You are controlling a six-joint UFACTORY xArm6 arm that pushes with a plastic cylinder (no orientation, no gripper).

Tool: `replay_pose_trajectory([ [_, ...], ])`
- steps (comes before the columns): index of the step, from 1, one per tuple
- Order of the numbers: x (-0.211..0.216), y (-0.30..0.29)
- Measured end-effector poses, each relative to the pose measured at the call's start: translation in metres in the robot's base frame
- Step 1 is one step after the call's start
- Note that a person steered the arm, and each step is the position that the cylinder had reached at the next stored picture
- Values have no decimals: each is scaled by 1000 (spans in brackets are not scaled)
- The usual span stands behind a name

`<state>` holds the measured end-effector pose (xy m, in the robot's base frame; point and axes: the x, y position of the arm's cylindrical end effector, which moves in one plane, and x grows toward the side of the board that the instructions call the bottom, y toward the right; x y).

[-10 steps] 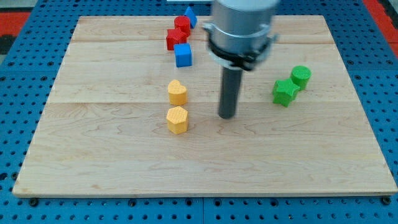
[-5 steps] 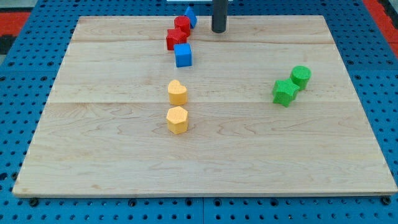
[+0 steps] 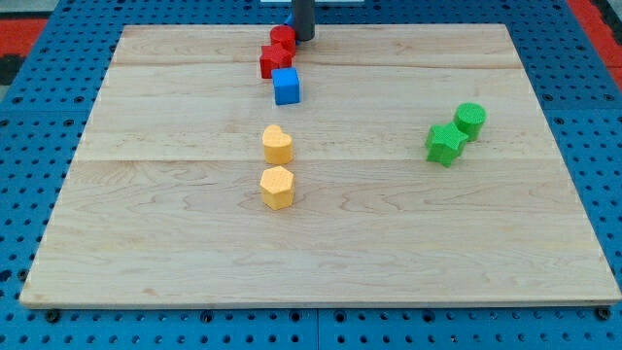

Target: Separate the red circle and blue triangle

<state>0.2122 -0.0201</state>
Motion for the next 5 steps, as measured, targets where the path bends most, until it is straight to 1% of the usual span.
replay_pose_trajectory([
  [3, 1, -32],
  [5, 13, -82],
])
